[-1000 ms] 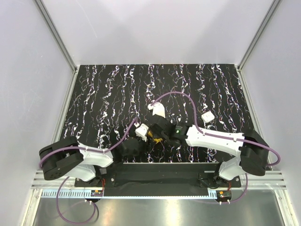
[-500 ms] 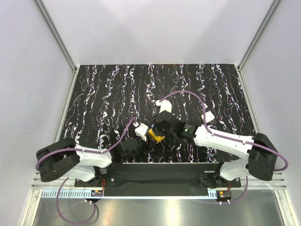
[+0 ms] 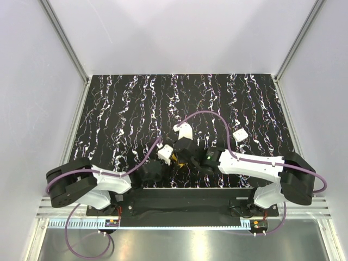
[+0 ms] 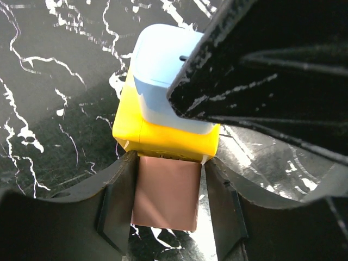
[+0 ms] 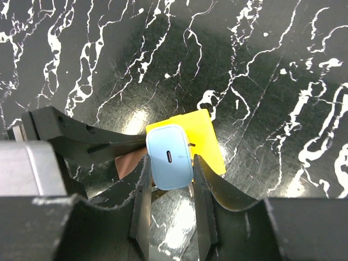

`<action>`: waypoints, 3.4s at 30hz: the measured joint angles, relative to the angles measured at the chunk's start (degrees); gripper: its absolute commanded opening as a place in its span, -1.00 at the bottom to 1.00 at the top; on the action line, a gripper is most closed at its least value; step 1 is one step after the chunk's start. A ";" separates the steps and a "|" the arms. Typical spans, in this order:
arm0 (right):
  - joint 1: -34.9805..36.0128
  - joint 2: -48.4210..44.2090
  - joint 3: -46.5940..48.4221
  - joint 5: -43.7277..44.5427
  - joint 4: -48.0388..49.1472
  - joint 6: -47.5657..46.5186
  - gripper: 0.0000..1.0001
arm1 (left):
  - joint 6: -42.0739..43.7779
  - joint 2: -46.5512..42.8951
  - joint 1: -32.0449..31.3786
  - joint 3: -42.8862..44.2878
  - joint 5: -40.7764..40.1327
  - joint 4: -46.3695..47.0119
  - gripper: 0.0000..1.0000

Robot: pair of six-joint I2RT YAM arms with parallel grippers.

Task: Pull the plug off the socket

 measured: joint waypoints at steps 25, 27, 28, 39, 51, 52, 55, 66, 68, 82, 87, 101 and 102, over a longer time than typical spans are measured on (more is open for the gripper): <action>0.90 -6.73 -13.51 0.72 13.81 0.37 -1.00 | 0.98 3.32 -2.25 2.38 -1.49 -2.62 -1.00; 3.06 -4.83 -12.48 5.35 13.64 0.85 -1.00 | 0.07 3.58 -2.45 2.40 -2.29 -3.06 -1.00; 3.39 -4.31 -12.13 6.88 13.68 1.11 -1.00 | -0.37 3.61 -2.43 2.43 -2.62 -2.89 -1.00; -1.81 -8.96 -14.47 -0.17 12.98 2.60 -1.00 | -0.28 4.04 -3.30 3.48 -2.95 -2.82 -1.00; -0.59 -12.39 -14.60 -1.51 9.38 -0.94 -1.00 | -0.22 4.13 -4.55 5.79 -2.95 -5.49 -1.00; 0.72 -12.35 -14.91 0.20 9.81 -1.53 -1.00 | -0.17 4.17 -4.55 6.29 -2.91 -6.40 -1.00; 3.41 -12.87 -17.20 4.44 12.44 -2.05 -1.00 | -0.31 4.44 -4.74 6.95 -2.51 -7.93 -1.00; 4.31 -11.06 -16.22 5.51 12.46 -0.31 -1.00 | -1.29 -0.24 -4.72 4.17 -1.57 -9.20 0.25; 4.31 -10.62 -16.11 5.51 12.11 0.28 -1.00 | -2.10 -4.00 -4.17 2.86 -1.90 -10.40 0.31; 3.87 -9.92 -15.43 4.81 10.67 0.13 -1.00 | -11.08 -23.50 3.74 1.75 3.34 -22.05 0.05; 3.50 -9.92 -15.21 3.78 10.47 -0.42 -1.00 | -17.51 -21.94 13.51 1.75 13.05 -24.02 0.34; 2.67 -14.82 -18.40 -0.61 12.35 -7.10 -1.00 | -29.22 -8.26 25.77 1.73 35.91 -15.87 0.77; 2.62 -15.58 -18.84 -1.03 12.72 -7.98 -1.00 | -29.59 -7.74 26.16 1.73 37.00 -14.99 0.77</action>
